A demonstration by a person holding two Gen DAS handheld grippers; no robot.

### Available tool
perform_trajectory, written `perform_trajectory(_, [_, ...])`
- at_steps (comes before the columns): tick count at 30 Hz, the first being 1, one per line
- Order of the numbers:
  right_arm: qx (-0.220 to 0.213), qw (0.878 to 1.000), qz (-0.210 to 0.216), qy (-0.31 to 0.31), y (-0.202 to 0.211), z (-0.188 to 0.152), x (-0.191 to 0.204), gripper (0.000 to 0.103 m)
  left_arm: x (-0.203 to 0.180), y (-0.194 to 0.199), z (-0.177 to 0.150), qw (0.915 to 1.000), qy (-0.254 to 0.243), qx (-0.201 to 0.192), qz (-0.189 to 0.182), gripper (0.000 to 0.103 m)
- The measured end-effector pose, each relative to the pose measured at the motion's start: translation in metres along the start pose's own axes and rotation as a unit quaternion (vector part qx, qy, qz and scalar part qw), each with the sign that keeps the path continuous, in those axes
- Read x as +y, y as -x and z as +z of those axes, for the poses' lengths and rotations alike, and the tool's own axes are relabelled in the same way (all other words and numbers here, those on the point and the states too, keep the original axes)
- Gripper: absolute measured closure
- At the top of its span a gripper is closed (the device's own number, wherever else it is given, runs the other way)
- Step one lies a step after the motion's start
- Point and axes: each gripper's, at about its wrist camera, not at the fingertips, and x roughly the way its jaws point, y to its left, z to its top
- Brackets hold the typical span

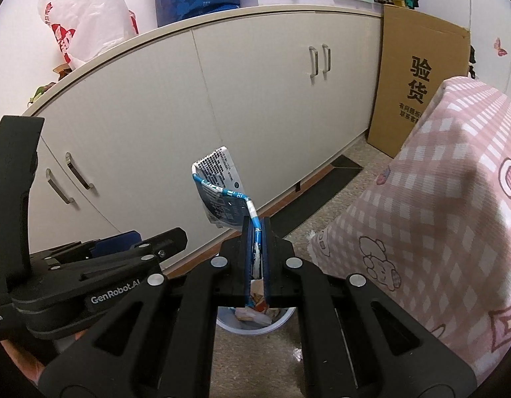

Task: Collect trash
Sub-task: 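Open both grippers to drop the tube and box into the wastebasket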

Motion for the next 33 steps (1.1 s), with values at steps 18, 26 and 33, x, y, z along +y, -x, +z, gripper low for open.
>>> perform_trajectory(18, [0.016,0.999,0.034,-0.021,-0.038,-0.004,0.008,0.072,0.032,-0.007,0.001,0.9988,0.033,0.000,0.036,0.038])
perform_trajectory(26, [0.002,0.999,0.031,-0.012,-0.021,0.000,0.009,0.064,0.025,-0.001,0.002,0.9991,0.027,-0.004,0.031,0.038])
perform_trajectory(33, [-0.021,0.999,0.030,-0.008,0.008,0.008,0.008,0.063,0.009,0.026,0.003,0.9991,0.016,-0.030,0.027,0.038])
